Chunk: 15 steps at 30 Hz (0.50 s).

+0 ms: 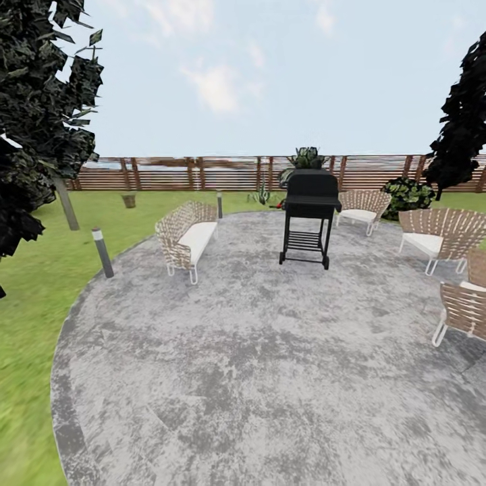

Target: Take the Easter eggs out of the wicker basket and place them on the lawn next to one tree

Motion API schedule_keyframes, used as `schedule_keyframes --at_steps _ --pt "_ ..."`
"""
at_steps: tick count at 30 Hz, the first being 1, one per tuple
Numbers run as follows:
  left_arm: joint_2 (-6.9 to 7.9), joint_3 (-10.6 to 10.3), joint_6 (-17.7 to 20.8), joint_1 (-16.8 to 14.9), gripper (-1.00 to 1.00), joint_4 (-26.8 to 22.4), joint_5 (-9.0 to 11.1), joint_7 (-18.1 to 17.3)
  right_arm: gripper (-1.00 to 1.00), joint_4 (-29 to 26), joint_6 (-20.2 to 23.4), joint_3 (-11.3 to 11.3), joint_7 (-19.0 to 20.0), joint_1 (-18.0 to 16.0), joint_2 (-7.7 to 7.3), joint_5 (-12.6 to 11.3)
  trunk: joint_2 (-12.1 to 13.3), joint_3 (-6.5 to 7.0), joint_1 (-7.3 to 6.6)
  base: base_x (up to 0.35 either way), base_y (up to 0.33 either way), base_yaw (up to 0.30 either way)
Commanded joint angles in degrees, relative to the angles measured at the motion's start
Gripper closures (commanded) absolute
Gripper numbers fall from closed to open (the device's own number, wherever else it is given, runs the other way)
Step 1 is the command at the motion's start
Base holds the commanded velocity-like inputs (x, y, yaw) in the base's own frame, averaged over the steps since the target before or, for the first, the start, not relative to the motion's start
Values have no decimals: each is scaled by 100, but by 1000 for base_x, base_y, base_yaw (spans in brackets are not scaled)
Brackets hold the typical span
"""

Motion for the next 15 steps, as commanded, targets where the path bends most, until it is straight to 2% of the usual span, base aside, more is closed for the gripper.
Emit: schedule_keyframes --at_steps 1,15 --pt "0 1 -4 5 -100 -9 16 1 -100 3 -14 6 -13 -2 0 -1 -3 -2 6 330 0 0" --pt "0 1 -4 2 -100 -9 16 1 -100 2 -14 3 -13 -2 0 -1 -3 -2 6 331 -7 0"
